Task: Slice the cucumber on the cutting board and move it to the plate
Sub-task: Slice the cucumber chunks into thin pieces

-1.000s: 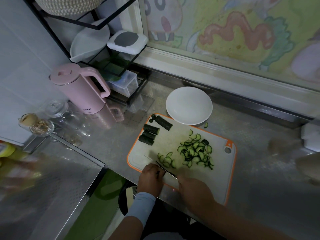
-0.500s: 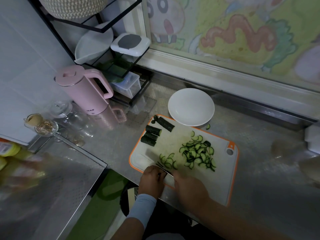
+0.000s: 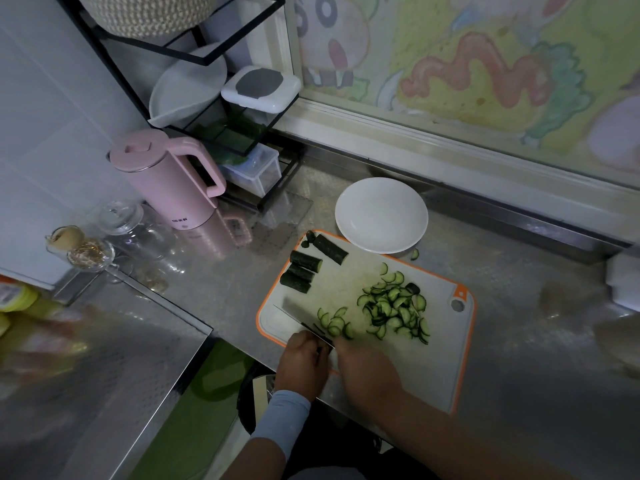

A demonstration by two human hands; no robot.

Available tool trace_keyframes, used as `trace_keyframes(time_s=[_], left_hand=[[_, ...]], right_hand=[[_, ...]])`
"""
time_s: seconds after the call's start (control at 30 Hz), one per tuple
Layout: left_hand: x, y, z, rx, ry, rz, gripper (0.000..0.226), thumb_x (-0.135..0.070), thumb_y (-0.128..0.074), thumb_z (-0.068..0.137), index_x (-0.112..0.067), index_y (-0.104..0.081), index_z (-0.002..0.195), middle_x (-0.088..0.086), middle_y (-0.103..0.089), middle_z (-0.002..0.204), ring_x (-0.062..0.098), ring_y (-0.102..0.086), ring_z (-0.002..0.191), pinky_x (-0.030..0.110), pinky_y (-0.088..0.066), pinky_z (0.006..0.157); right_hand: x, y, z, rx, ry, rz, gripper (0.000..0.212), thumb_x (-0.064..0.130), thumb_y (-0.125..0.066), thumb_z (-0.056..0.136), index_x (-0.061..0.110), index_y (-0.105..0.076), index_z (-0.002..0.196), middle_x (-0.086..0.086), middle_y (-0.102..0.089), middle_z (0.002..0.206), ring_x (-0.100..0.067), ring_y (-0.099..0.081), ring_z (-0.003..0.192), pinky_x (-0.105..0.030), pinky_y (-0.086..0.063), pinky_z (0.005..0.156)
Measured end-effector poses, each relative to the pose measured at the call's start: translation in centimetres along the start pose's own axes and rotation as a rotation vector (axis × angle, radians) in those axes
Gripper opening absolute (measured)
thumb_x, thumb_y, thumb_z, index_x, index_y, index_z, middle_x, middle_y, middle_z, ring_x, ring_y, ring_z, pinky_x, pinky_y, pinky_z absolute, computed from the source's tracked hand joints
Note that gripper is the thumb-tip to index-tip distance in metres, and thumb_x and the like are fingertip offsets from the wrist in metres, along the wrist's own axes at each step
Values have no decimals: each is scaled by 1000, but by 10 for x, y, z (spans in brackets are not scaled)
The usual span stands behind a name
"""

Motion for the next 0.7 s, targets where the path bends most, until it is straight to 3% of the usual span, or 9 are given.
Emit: trace_keyframes(time_s=[0.07,0.13,0.17,0.23,0.33,0.53,0.6,0.7], left_hand=[[0,0,0,-10,-5,-16,5,-11,-74,74,-12,-70,70,4,-60,78,20,-59,74,22,-46,66],[1,-2,0,-11,9,-27,8,-9,-74,73,-10,-69,67,4,-59,76,22,-59,71,21,-44,64],[2,-3,0,-13,20,-29,10,-9,-74,73,-10,-67,66,5,-58,75,23,-59,69,20,-42,63],[2,-2,0,-20,42,-28,12,-8,-74,72,-11,-65,65,4,-58,73,23,-59,67,19,-40,62],[-2,2,-1,-35,1,-35,18,-6,-79,67,-14,-63,63,2,-58,68,22,-59,63,19,-39,59],[1,1,-1,-48,-26,-39,17,-6,-81,66,-17,-67,65,0,-60,69,20,-60,64,18,-38,63],[3,-1,-1,-48,-14,-50,16,-6,-80,66,-16,-69,66,-1,-62,70,19,-61,65,16,-38,64],[2,2,-1,-59,-21,-56,16,-5,-81,64,-15,-68,65,0,-61,69,19,-60,63,14,-36,64]], right_hand=[[3,0,4,12,-16,23,31,16,-35,97,20,-45,126,-4,-64,103,-23,-62,91,-34,-46,73],[4,3,4,10,-33,6,25,19,-45,95,22,-50,119,-2,-65,94,-19,-64,83,-31,-47,67],[2,4,0,-7,-33,-16,26,22,-60,87,23,-57,113,0,-65,81,-15,-64,70,-28,-47,58],[0,4,-8,-11,-5,-71,45,27,-87,53,26,-71,95,1,-55,50,-8,-53,41,-19,-37,38],[-9,7,-23,-32,-20,-116,49,27,-92,31,24,-73,76,2,-48,41,-7,-47,31,-16,-29,31],[-22,7,-34,-3,-51,-105,42,30,-93,38,27,-64,69,2,-51,44,-6,-50,34,-17,-33,32],[-17,5,-28,-22,-39,-99,41,27,-90,46,24,-67,80,3,-54,48,-8,-54,39,-18,-36,36],[-5,4,-16,23,-59,-56,36,21,-68,77,18,-63,113,-1,-66,70,-16,-65,61,-27,-48,51]])
Point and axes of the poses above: each hand's wrist, its own z-axis towards the middle knuckle, its own y-axis out of the back of the hand, x = y × z, the point moved 2 cm from there along z, towards the middle knuckle
